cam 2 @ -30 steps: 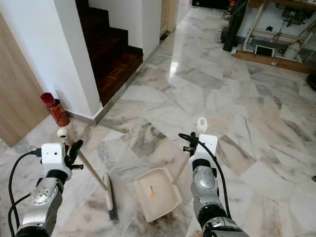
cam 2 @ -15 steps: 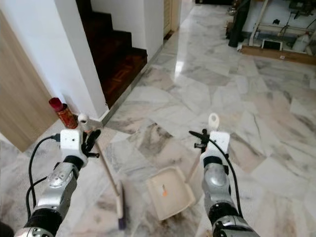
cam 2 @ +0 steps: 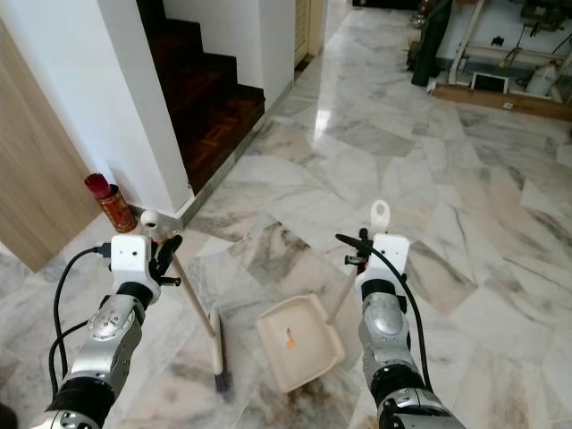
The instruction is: Sweep floor
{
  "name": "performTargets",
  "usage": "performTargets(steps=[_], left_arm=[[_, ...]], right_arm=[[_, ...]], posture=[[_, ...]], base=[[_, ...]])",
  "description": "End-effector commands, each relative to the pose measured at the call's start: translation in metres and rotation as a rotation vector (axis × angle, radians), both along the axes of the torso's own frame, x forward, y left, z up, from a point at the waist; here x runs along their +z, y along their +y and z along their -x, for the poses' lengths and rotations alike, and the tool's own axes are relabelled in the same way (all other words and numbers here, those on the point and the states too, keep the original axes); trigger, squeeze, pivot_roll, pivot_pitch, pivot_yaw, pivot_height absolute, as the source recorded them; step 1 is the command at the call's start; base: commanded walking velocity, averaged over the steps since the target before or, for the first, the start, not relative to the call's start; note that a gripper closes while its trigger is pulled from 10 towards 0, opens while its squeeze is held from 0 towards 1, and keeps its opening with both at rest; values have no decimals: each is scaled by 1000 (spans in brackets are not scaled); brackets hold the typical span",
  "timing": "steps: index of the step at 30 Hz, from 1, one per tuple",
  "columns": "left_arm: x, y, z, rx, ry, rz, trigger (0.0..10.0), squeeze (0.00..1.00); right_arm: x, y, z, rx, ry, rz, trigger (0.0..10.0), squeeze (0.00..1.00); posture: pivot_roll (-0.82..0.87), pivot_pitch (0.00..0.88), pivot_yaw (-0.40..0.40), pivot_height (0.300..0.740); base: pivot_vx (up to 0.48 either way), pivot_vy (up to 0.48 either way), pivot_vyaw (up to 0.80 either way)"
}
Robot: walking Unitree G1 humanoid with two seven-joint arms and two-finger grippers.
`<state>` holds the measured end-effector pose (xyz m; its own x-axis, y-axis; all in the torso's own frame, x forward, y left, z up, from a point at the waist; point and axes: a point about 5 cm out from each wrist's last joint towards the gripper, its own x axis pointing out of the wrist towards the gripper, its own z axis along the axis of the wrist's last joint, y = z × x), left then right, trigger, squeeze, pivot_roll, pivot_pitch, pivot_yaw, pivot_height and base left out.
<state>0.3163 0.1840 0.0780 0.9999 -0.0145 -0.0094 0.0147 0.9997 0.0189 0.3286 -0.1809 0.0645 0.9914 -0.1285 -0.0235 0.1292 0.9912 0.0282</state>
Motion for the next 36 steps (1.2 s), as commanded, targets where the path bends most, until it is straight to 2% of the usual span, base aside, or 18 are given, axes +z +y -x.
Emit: performTargets(steps=[1, 7, 22, 29, 36], left_arm=[[8, 7, 0, 27, -40, -11, 10000, 0], [11, 20, 0, 66, -42, -29, 10000, 0], [12, 19, 0, 69, -44, -32, 10000, 0], [13, 16, -2, 69, -51, -27, 10000, 0], [13, 15, -1, 58, -49, -32, 10000, 0]], right_arm=[[10, 3, -7, -2, -29, -6, 10000, 0], [10, 15, -8, 30, -32, -17, 10000, 0], [15, 16, -10, 36, -52, -12, 10000, 0], [15, 13, -10, 30, -55, -11, 10000, 0], [12, 17, -8, 36, -48, -11, 10000, 0]], posture=[[46, 9, -29, 740], [52, 22, -31, 740], [35, 31, -28, 740], [30, 31, -28, 740], [36, 28, -26, 740]], base=[[0, 0, 0], [0, 0, 0], [0, 0, 0], [271, 0, 0], [295, 0, 0]])
